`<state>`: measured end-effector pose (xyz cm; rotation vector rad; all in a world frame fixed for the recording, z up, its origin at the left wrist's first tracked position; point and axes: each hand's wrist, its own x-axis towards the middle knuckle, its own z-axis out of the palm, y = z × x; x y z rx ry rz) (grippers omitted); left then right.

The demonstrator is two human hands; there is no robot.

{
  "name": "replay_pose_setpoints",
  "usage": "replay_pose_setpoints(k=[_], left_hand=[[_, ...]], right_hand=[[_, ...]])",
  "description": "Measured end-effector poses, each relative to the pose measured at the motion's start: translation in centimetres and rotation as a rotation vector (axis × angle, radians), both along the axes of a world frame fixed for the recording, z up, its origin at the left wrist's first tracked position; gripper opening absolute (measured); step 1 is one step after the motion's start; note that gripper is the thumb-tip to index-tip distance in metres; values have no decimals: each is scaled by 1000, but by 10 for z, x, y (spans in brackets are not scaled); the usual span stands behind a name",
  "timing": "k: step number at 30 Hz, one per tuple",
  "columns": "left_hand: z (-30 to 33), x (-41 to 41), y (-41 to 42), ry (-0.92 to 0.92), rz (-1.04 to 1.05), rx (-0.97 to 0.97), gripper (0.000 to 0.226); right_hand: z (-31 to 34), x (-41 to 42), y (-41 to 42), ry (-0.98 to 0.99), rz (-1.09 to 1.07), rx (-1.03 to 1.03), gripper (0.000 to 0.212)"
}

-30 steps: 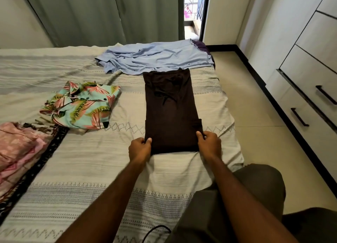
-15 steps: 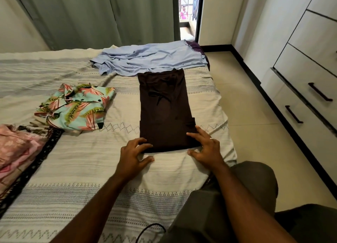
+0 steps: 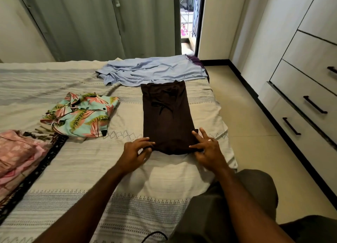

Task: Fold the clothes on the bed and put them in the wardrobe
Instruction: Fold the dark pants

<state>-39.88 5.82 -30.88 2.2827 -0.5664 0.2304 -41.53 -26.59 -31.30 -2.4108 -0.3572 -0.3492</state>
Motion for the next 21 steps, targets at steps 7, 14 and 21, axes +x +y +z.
replay_pose_setpoints(k=[7, 14, 21], left_hand=[[55, -9, 16, 496, -238, 23, 14], [86, -29, 34, 1139, -589, -169, 18], [85, 6, 34, 889, -202, -365, 22]], right_hand=[[39, -11, -9, 256, 154, 118, 29], [103, -38, -15, 753, 437, 383, 26], [94, -2, -8, 510, 36, 461, 5]])
